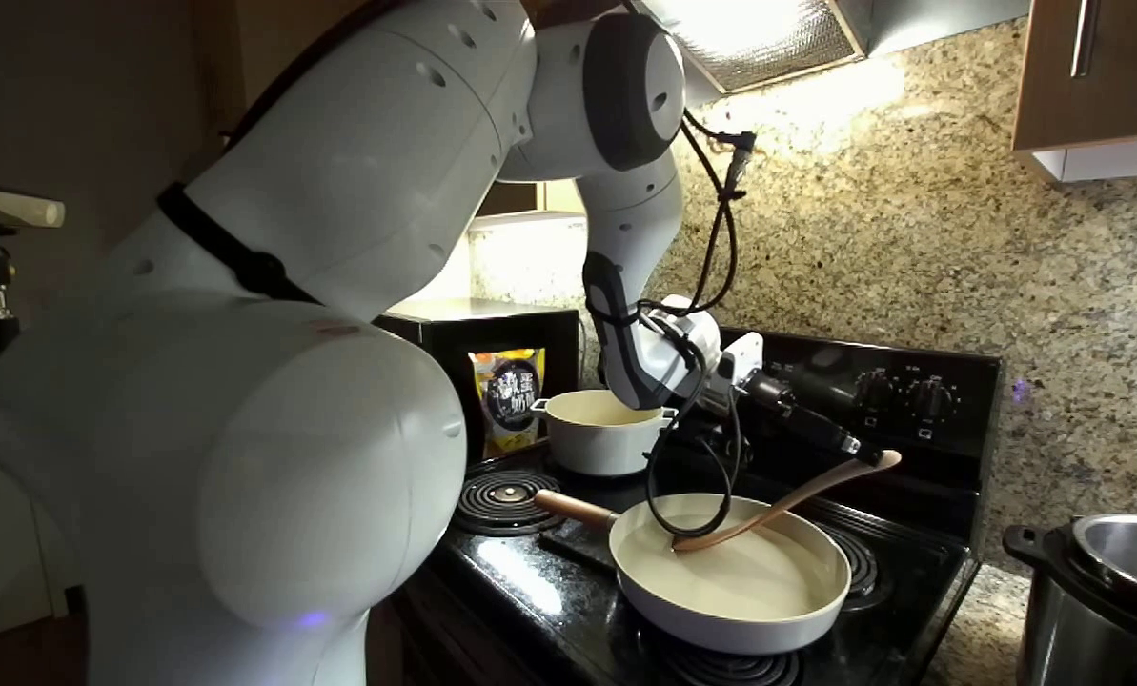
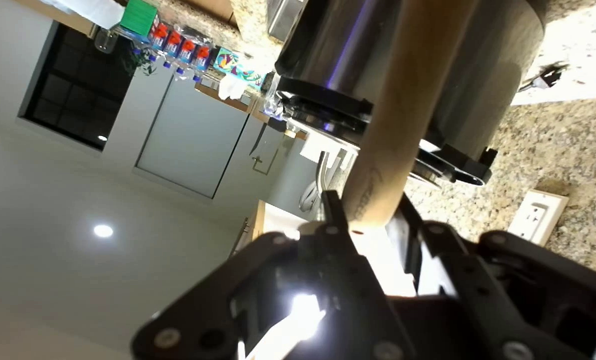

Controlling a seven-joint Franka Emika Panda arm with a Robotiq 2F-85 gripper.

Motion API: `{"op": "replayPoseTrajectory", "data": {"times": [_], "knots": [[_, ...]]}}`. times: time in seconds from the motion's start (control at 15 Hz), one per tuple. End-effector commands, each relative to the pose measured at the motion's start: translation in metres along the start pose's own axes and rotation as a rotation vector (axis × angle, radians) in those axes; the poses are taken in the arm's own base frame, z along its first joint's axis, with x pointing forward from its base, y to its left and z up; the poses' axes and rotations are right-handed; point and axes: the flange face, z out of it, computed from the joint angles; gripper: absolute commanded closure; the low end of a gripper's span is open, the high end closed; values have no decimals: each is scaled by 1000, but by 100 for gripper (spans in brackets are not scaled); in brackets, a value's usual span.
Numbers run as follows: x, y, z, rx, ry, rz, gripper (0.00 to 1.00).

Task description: Use the spatula to stir the water

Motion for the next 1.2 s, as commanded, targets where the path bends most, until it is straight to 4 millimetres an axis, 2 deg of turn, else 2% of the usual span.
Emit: {"op": "replayPoseTrajectory", "data": {"times": [0.0, 0.4, 0.67, 0.87, 1.13], "knots": [[-8, 9, 0, 25, 20, -64, 89], [-16, 24, 32, -39, 1, -85, 89], [-5, 25, 63, -95, -11, -78, 89], [6, 18, 81, -125, -29, -75, 89], [17, 6, 77, -122, -34, -85, 89]]}}
